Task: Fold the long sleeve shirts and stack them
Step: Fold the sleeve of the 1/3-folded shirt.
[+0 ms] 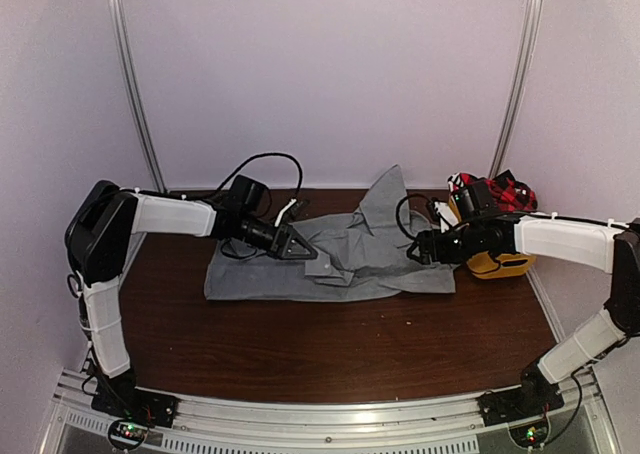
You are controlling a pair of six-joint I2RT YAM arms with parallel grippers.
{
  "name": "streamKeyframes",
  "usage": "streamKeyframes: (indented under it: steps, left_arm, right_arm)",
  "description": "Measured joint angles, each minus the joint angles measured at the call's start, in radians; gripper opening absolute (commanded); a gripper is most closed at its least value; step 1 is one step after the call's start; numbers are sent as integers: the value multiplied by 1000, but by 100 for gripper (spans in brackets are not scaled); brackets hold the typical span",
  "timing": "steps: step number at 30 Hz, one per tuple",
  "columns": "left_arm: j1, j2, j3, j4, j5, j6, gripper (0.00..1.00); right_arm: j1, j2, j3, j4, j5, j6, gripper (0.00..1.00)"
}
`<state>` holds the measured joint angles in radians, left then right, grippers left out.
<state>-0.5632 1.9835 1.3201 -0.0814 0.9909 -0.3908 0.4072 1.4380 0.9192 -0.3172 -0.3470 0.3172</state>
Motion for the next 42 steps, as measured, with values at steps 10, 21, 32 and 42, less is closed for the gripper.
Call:
streamKeyframes:
  steps: [10, 21, 32, 42]
  left_arm:
    - [63, 23, -21, -60, -58, 11, 23]
    - [69, 19, -189, 156, -266, -102, 45]
    - [69, 4, -346, 510, -269, -306, 56]
    - [69, 40, -414, 840, -249, -520, 59]
  right_arm:
    - [0, 14, -16, 0, 26, -4, 75]
    - [0, 28, -47, 10, 26, -4, 75]
    - [0, 69, -62, 44, 22, -3, 75]
    - [0, 72, -74, 59, 22, -3, 75]
